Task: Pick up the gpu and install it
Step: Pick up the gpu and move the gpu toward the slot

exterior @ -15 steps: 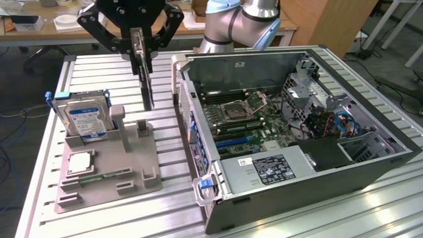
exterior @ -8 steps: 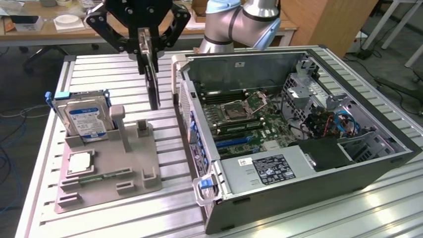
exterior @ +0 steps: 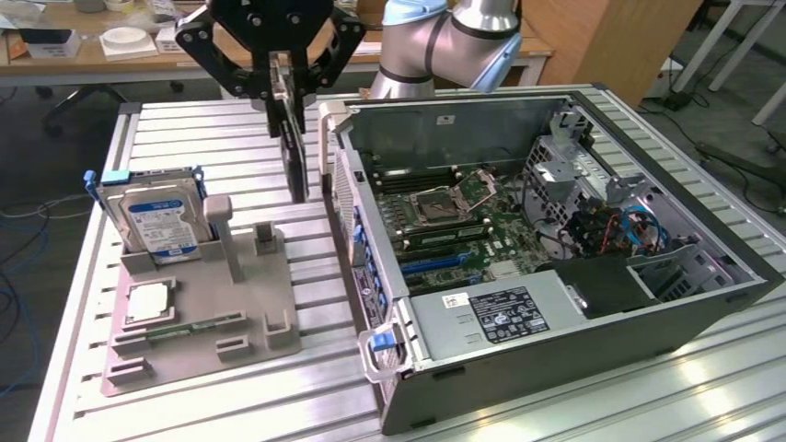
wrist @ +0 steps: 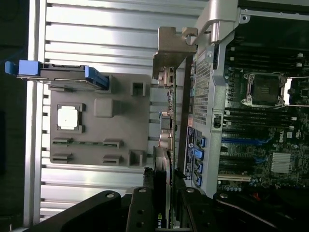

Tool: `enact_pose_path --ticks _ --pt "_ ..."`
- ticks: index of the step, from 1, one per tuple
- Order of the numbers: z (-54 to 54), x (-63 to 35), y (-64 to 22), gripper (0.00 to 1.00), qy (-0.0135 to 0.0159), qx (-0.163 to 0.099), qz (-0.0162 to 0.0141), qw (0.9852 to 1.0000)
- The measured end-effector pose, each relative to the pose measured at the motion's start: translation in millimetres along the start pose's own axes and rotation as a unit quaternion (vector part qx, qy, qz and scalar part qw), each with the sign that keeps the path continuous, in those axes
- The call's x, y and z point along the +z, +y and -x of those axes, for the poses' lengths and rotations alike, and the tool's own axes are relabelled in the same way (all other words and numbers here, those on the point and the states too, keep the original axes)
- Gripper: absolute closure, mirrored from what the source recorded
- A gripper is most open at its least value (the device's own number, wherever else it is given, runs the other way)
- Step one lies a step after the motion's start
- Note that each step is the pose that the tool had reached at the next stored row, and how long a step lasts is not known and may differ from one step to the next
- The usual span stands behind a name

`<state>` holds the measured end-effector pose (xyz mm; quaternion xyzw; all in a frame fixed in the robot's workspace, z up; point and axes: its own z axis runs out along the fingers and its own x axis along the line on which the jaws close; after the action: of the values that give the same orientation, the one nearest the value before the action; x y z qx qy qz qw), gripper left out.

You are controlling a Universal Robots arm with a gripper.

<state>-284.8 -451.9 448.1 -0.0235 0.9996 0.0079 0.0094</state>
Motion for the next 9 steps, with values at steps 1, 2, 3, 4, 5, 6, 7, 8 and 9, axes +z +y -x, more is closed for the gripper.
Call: enact_pose_path --ticks 1,2,3,4,5,6,7,8,9 --pt "0.9 0.0 -0.1 0.74 0.0000 0.000 0.0000 1.0000" --pt "1.9 0.0 -0.1 0.74 0.0000 -0.001 0.0000 1.0000" --pt "2.8 0.0 -0.1 0.74 0.0001 -0.001 0.0000 1.0000" --pt "3.7 0.0 -0.2 0.74 0.0000 -0.001 0.0000 1.0000" --pt "4.5 0.0 -0.2 0.74 0.0001 -0.001 0.0000 1.0000" --pt "5.2 0.1 -0.3 0.74 0.0000 -0.001 0.0000 1.0000" --pt "5.9 0.0 -0.3 0.74 0.0001 -0.001 0.0000 1.0000" --pt "6.7 0.1 -0.3 0.74 0.0000 -0.002 0.0000 1.0000" --pt "7.5 0.1 -0.4 0.74 0.0000 -0.002 0.0000 1.0000"
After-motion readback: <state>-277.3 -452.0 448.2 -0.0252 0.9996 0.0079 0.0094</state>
